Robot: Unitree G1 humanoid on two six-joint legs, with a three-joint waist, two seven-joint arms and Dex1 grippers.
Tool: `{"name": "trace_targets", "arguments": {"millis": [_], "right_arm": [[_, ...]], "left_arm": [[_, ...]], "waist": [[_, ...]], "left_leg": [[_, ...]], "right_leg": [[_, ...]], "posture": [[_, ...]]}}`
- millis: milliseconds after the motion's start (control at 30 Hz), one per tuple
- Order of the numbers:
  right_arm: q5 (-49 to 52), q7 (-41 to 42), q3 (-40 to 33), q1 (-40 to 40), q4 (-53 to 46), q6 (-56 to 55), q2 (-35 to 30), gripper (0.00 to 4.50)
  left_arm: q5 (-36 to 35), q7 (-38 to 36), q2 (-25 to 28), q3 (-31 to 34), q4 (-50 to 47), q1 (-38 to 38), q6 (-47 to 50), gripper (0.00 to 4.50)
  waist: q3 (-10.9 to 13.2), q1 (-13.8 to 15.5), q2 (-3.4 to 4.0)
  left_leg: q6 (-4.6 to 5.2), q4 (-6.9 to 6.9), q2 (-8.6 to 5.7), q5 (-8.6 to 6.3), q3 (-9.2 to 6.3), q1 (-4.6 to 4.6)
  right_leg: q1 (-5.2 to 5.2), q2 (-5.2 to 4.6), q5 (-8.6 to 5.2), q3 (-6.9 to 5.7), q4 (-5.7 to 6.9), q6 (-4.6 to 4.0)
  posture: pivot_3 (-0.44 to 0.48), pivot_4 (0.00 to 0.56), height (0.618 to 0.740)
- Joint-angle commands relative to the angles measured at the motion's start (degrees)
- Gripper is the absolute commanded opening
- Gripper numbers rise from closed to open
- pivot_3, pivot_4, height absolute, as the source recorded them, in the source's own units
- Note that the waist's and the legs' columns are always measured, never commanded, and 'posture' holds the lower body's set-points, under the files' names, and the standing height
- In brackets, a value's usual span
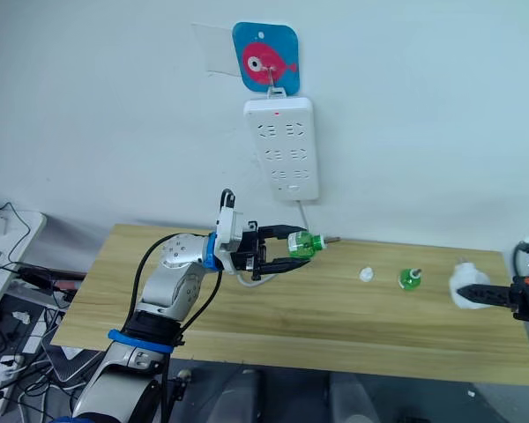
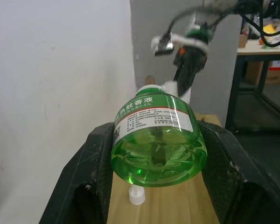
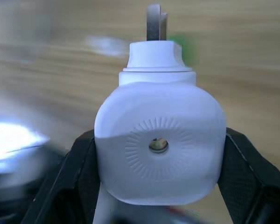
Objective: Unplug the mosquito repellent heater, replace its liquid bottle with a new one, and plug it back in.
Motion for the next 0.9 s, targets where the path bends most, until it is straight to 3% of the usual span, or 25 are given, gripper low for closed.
{"name": "trace_targets", "arguments": {"millis": [33, 167, 267, 333, 733, 900], "right_arm": [[19.7, -6.0, -8.7, -2.1, -5.0, 9.3, 5.1, 2.96], [37.8, -24.4, -10.0, -5.8, -6.3, 8.7, 13.6, 2.96], [62.1, -42.5, -1.4, -2.6, -9.5, -5.6, 13.9, 2.96], [67.0, -48.6, 2.1, -2.2, -12.5, -11.3, 15.5, 2.96], [67.4, -52.2, 9.2, -3.5, -18.9, -19.0, 19.8, 2.96], [67.4, -50.8, 9.7, -2.7, -19.6, -18.9, 18.6, 2.96]], "left_arm": [[-3.1, -2.6, 0.7, -0.1, -3.3, 0.0, 2.9, 2.23], [-4.5, -4.2, 1.0, -0.5, -4.5, -1.0, 6.2, 2.23], [-3.1, -3.9, 0.3, -0.7, -3.4, -2.3, 5.0, 2.23], [-3.0, -3.8, 0.0, -0.6, -3.1, -2.7, 5.0, 2.23], [-2.6, -4.3, 0.3, -1.3, -4.1, -2.1, 5.5, 2.23], [-2.5, -4.6, 0.2, -1.3, -3.8, -2.2, 5.2, 2.23]], "waist": [[0.1, 0.0, -0.14], [0.2, 0.1, -0.27], [0.2, 0.1, -0.25], [0.2, 0.1, -0.26], [0.2, 0.2, -0.26], [0.2, 0.2, -0.25]], "left_leg": [[0.0, 0.04, 0.0, 0.0, 0.0, -0.01], [0.0, 0.14, -0.03, 0.01, 0.01, -0.1], [0.01, 0.16, -0.07, 0.01, 0.03, -0.3], [0.01, 0.17, -0.07, 0.0, 0.01, -0.53], [0.03, 0.14, -0.04, 0.0, -0.11, -0.56], [0.03, 0.13, -0.04, 0.0, -0.11, -0.57]], "right_leg": [[0.0, 0.0, 0.02, 0.0, 0.0, 0.03], [0.0, -0.01, 0.13, 0.04, -0.1, 0.22], [-0.05, -0.03, 0.24, 0.05, -0.36, 0.31], [-0.19, -0.04, 0.25, 0.02, -0.45, 0.33], [-0.25, -0.05, 0.27, -0.12, -0.41, 0.33], [-0.25, -0.05, 0.27, -0.13, -0.43, 0.32]], "posture": [[0.027, 0.238, 0.74], [0.011, 0.231, 0.74], [0.012, 0.229, 0.74], [0.012, 0.221, 0.74], [0.018, 0.22, 0.74], [0.032, 0.213, 0.74]]}}
